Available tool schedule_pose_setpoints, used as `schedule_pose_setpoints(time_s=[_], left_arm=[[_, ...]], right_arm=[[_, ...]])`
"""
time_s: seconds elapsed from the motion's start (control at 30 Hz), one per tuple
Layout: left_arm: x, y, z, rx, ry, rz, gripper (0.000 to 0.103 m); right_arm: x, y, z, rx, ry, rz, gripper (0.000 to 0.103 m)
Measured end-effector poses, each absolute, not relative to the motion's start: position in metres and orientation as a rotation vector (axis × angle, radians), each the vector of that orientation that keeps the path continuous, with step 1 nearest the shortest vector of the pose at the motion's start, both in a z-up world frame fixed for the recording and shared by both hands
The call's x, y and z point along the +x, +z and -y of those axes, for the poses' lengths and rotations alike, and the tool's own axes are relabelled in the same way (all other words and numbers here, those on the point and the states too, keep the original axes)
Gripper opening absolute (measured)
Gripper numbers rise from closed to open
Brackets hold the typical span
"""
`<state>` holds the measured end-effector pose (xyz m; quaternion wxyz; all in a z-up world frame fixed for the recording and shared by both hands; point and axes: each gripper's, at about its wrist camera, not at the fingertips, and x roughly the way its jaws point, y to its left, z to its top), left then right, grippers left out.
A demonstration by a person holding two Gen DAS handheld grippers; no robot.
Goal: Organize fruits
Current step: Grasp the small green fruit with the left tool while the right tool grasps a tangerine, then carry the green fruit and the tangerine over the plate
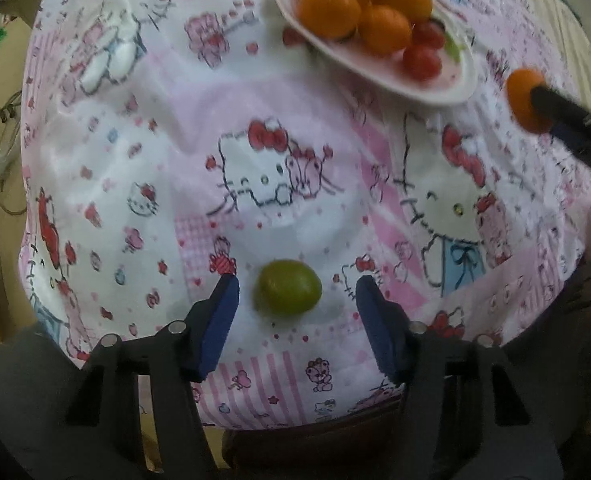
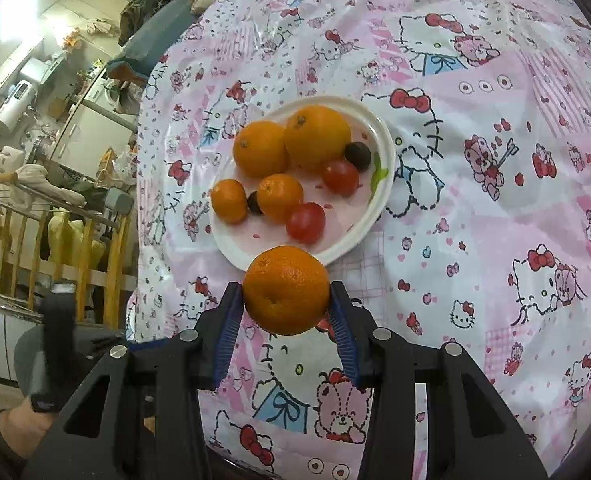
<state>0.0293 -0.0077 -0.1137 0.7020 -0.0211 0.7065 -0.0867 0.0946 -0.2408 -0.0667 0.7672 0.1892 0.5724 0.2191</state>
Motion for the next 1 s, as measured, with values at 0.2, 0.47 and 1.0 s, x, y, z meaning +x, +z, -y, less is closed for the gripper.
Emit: schedule_pose_setpoints(time_s=[0.2, 0.47, 1.0], left_arm=[[0.031, -0.120, 0.020, 0.037, -0.163, -1.550, 0.041], [0.027, -0.116, 0.023, 0.044, -0.179, -1.541, 0.027], [0.100, -0.043, 0.033, -0.012, -0.220, -1.352, 0.027]], right_arm=[[0.094, -0.065, 0.244, 0.425, 0.473, -1.242, 0.045], [0.095, -0.060, 0.247, 0.443, 0.478, -1.229, 0.045], [0.116, -0.048, 0.273, 0.478, 0.427, -1.177, 0.045]])
